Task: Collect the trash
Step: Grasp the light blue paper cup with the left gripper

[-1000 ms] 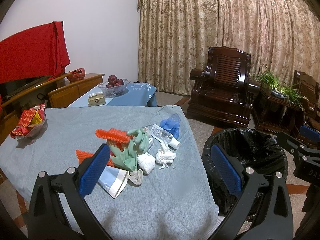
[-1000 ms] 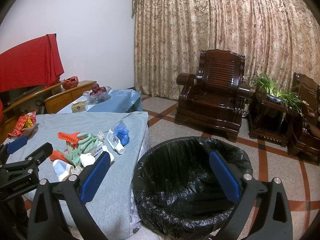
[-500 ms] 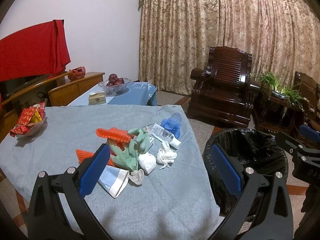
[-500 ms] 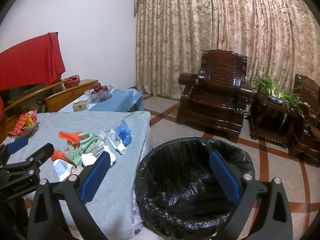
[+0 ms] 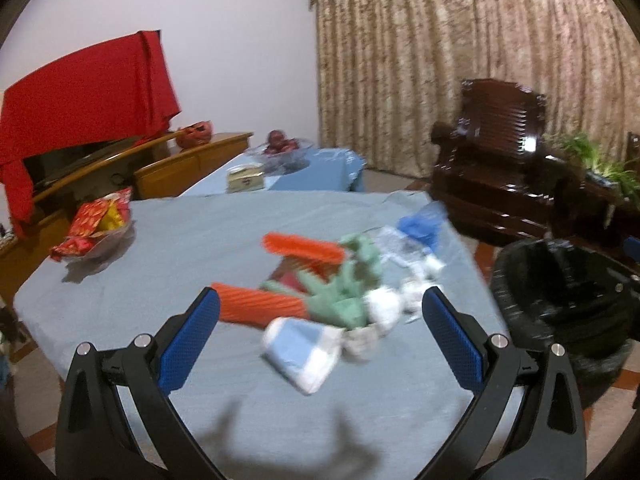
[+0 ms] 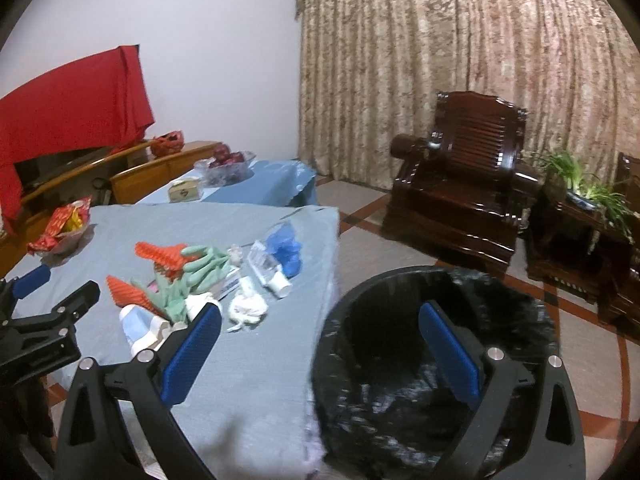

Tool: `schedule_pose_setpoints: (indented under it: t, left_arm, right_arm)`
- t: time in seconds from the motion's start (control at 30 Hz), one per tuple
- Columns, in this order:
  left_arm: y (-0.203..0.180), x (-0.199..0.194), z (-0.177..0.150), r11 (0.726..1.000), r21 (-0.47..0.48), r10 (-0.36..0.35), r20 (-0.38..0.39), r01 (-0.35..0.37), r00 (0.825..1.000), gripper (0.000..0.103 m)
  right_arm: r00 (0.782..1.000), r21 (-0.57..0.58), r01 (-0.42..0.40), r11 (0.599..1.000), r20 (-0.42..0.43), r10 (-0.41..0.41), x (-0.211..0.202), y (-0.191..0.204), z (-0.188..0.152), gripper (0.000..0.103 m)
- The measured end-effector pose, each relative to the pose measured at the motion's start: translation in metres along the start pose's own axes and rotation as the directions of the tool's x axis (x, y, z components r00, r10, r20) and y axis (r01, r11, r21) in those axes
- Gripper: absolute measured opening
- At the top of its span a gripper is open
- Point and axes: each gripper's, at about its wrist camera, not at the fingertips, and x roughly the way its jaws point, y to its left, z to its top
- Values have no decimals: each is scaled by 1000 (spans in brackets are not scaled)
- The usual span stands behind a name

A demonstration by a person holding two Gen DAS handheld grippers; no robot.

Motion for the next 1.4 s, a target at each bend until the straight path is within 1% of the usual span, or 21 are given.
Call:
schedule_pose_setpoints:
  t: [0.17, 0.23, 0.33, 0.47, 0.63, 0.83, 1.03, 1.2, 1.27, 1.3, 1.33, 1.4]
  left_arm:
    - [17, 18, -10, 1000, 1, 17, -25, -17, 1000, 98]
    - [24, 30, -17, 1000, -3, 5, -47, -5, 999, 98]
    - [24, 48, -25, 1000, 3, -13, -81, 13, 997, 98]
    - [22, 71, -40, 999, 33, -14, -126, 18, 992, 98]
    - [23, 96, -52, 999, 40, -18, -158, 24, 987, 98]
    - [24, 113, -63, 998, 43, -37, -194, 46, 980, 98]
    - [22, 129, -68, 997, 61, -37, -225, 52, 974, 98]
    - [18, 140, -71, 994, 74, -62, -272, 85, 960, 98]
    - [18, 140, -73, 993, 67, -75, -279, 97, 958, 97]
    - [19, 139, -73, 993, 59, -81, -278, 101, 957, 92]
    - [20, 139, -73, 993, 54, -85, -281, 104, 956, 81]
    - [25, 140, -73, 994, 28, -96, -289, 108, 953, 74]
  right_arm:
    - [998, -23, -46, 999, -33, 45, 25, 24, -11, 97]
    - [998, -25, -54, 998, -46, 53, 33, 30, -14, 97]
    - [997, -25, -57, 998, -61, 55, 43, 33, -16, 97]
    - [995, -27, -57, 998, -78, 55, 56, 38, -19, 97]
    - [993, -35, -59, 998, -102, 56, 70, 44, -24, 97]
    - [990, -49, -68, 996, -126, 61, 86, 53, -27, 97]
    - [986, -61, -79, 995, -149, 69, 102, 61, -31, 97]
    - [984, -68, -86, 994, -163, 74, 109, 66, -33, 97]
    - [983, -71, -87, 994, -168, 74, 113, 68, -34, 97]
    - [983, -71, -87, 994, -170, 74, 114, 68, -34, 97]
    - [982, -70, -88, 994, -173, 75, 116, 69, -35, 97]
    - [981, -77, -90, 993, -176, 75, 119, 71, -35, 97]
